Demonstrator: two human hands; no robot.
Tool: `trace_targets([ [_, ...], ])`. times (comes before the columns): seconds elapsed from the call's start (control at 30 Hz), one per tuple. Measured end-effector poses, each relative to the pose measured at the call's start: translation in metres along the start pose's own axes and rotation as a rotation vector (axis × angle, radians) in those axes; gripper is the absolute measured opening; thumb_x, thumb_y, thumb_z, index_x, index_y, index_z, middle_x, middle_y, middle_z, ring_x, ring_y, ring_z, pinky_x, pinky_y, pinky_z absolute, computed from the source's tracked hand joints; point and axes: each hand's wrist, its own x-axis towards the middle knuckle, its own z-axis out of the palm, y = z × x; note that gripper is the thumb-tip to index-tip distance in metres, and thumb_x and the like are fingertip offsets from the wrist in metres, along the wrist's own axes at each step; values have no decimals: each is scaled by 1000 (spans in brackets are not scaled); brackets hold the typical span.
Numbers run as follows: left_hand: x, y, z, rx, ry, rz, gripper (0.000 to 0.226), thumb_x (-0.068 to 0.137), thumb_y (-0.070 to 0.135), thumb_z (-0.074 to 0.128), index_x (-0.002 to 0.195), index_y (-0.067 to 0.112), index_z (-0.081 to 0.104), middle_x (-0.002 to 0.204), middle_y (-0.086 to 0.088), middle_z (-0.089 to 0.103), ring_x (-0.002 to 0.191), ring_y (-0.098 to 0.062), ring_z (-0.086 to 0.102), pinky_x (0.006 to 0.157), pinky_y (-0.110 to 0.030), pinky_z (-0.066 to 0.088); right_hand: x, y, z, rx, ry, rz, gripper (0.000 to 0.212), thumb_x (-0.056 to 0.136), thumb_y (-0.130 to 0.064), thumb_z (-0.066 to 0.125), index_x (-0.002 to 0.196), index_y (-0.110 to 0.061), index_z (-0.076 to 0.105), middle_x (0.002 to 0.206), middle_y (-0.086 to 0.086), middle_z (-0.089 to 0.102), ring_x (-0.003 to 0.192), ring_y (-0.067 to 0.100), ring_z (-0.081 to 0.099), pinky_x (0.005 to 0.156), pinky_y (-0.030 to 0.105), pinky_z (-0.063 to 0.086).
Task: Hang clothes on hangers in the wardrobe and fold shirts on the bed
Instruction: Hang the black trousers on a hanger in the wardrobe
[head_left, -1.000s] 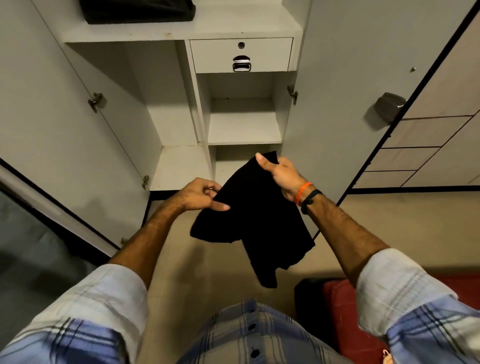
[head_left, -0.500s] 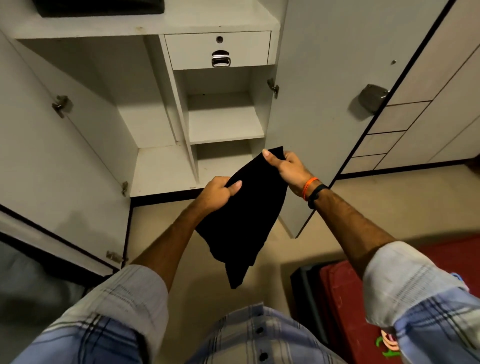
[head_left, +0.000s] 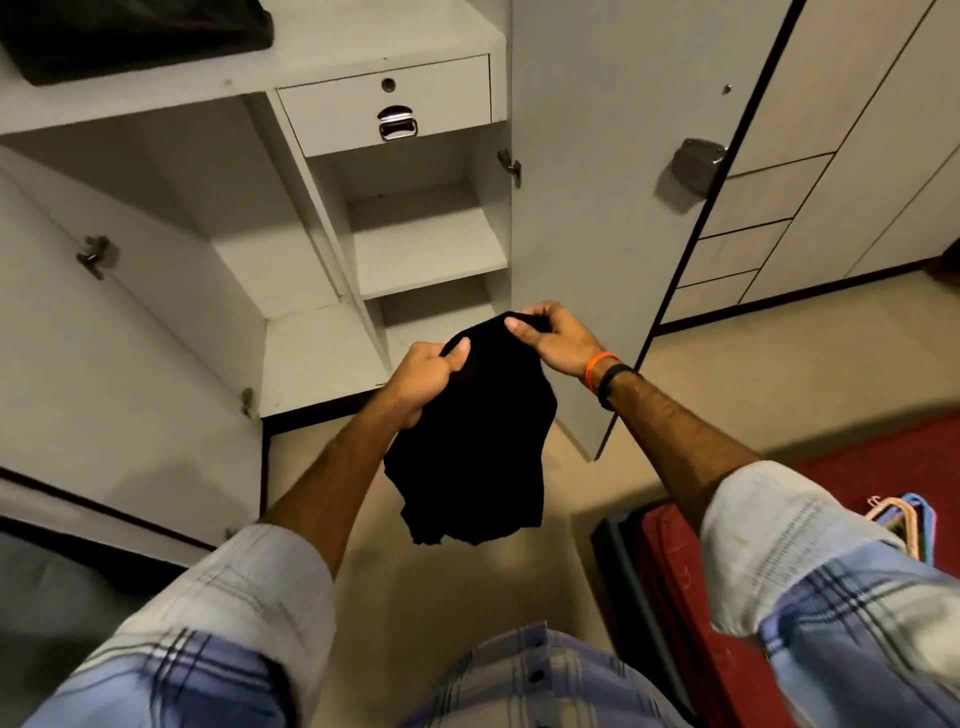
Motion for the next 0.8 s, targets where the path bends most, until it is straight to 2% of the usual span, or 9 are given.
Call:
trace_targets([
  [0.13, 5, -5, 39, -162, 112, -72, 30, 99, 37, 56, 101, 10, 69, 95, -9, 73, 86, -22, 69, 80, -33, 53, -19, 30, -29, -16, -18, -10, 45, 90, -26, 70, 127, -10, 49, 112, 2, 53, 103, 13, 53, 96, 26, 45],
  [0.2, 5, -4, 67, -200, 153, -114, 33, 99, 38, 57, 112, 10, 68, 103, -9, 73, 94, -23, 71, 82, -31, 56, -33, 50, -51, 83, -16, -7, 35, 90, -18, 70, 119, -10, 52, 110, 5, 57, 96, 12, 58, 90, 24, 49],
  [0.27, 3, -2, 96, -218, 167, -134, 32, 99, 37, 56, 115, 11, 67, 103, -9, 74, 94, -23, 71, 76, -29, 57, -51, 71, -70, 163, 29, -3, 26, 91, -11, 68, 113, -9, 55, 97, 4, 61, 82, 8, 59, 77, 20, 50],
  [0.33, -1, -1, 133, -201, 160, -141, 31, 100, 36, 55, 113, 11, 67, 102, -9, 73, 91, -22, 71, 69, -27, 57, -72, 97, -95, 164, 88, 26, 21, 90, -12, 69, 109, -11, 59, 84, -2, 62, 78, 8, 60, 76, 24, 50],
  [0.4, -1, -3, 171, -169, 158, -129, 33, 100, 36, 55, 115, 10, 67, 105, -10, 73, 93, -23, 71, 73, -30, 59, -91, 125, -121, 154, 145, 51, 20, 88, -18, 71, 107, -13, 63, 87, -3, 66, 87, 16, 65, 81, 34, 54],
  [0.47, 0, -7, 210, -152, 126, -118, 35, 100, 37, 54, 120, 10, 66, 109, -11, 72, 97, -24, 71, 83, -37, 59, -109, 150, -145, 158, 201, 97, 19, 88, -18, 71, 106, -13, 65, 94, -2, 68, 94, 20, 67, 84, 38, 54],
  [0.57, 3, -10, 271, -104, 49, -115, 35, 100, 36, 55, 121, 10, 64, 106, -12, 72, 92, -27, 71, 76, -39, 60, -138, 188, -181, 178, 313, 192, 16, 89, -19, 71, 104, -16, 65, 100, 2, 71, 94, 21, 68, 85, 37, 55],
  [0.7, 17, -20, 349, 7, -51, -113, 37, 95, 42, 61, 109, 8, 68, 110, -17, 71, 103, -36, 68, 92, -54, 55, -169, 237, -215, 176, 510, 305, 12, 86, -14, 72, 96, -18, 66, 86, -6, 70, 70, 0, 64, 69, 22, 50],
  [0.8, 20, -27, 400, 113, -114, -115, 41, 95, 44, 59, 110, 6, 66, 117, -13, 68, 108, -31, 65, 96, -51, 53, -192, 263, -231, 144, 636, 403, 14, 84, -14, 73, 96, -19, 68, 86, -5, 68, 76, 6, 62, 76, 21, 49],
])
